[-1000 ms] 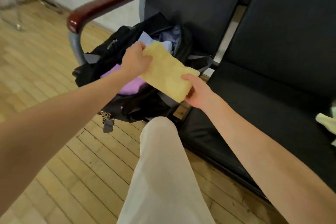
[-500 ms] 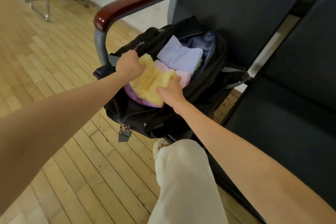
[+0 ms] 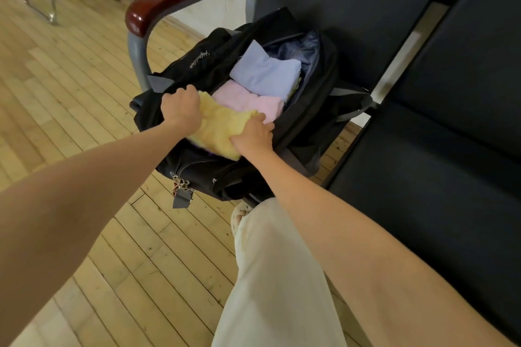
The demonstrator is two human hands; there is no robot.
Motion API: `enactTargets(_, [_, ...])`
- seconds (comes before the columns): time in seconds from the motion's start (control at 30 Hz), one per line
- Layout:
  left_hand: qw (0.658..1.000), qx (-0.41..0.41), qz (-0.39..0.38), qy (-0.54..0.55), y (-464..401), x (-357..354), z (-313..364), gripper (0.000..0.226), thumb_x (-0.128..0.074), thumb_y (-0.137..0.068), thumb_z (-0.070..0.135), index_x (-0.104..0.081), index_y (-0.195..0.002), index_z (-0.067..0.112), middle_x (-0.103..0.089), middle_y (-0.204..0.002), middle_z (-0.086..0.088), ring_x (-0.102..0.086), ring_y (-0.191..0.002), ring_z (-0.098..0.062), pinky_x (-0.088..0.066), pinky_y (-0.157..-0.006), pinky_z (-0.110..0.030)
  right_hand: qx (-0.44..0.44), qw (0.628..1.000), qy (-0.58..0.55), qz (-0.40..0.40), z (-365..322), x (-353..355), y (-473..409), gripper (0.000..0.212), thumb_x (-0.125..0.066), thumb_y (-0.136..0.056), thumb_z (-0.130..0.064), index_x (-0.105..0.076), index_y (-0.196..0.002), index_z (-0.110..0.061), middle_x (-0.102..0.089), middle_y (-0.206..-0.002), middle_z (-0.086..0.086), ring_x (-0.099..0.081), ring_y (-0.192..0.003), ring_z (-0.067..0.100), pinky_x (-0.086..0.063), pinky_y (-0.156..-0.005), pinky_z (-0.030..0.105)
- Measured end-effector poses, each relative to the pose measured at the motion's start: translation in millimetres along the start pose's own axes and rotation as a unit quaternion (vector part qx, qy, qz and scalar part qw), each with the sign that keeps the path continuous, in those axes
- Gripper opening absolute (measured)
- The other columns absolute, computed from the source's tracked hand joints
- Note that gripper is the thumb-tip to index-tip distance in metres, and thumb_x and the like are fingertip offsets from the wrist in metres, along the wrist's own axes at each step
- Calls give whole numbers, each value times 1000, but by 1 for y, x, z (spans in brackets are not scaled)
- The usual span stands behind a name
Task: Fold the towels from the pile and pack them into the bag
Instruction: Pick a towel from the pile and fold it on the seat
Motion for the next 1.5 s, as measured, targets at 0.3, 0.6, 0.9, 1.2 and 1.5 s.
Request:
enactTargets(0.3, [979,-132,34,154,55,45,100,41,-43,-99,21,-46,-131,-3,-50,-131,-24,-47,-120,-41,-38,-97,-46,17,993,52,105,85,127,53,55,-54,-93,-19,-27,-136,1,-34,-138,23,-36,-128,39,-37,-100,41])
enactTargets(0.6, [922,-327,-67,199,185,55,327,40,-41,-99,31,-48,-129,5,-52,-129,-16,-50,-119,-36,-43,-96,-45,-129,972,103,165,273,255,181,54,-55,-94,-22,-31,-138,0,-40,-137,21,-40,-127,37,-38,-101,42])
enactTargets(0.9, [858,-463,-189,118,321,5,476,46,-43,-100,31,-38,-140,9,-44,-140,-14,-45,-124,-34,-41,-101,-48,-209,917,85,329,464,345,349,57,-53,-86,-25,-39,-132,5,-43,-130,27,-42,-120,42,-35,-100,45])
enactTargets(1.2, [747,-609,-179,197,425,15,609,41,-45,-98,25,-44,-136,9,-50,-134,-12,-52,-116,-28,-44,-96,-45,-265,778,190,537,544,382,425,54,-56,-72,0,-48,-125,0,-41,-137,26,-39,-123,43,-27,-102,45])
enactTargets(1.5, [764,-563,-149,276,465,15,681,26,-51,-96,24,-54,-112,4,-56,-112,-12,-54,-99,-26,-44,-83,-38,-257,780,26,570,578,382,427,48,-51,-83,-1,-46,-130,-9,-41,-124,23,-41,-115,39,-36,-97,44])
Point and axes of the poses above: each hand's wrist, its own y-axis away from the middle knuckle, its own x-axis out of the back of the hand, z = x × y, the point moved 4 cm from there along -y, towards the middle knuckle
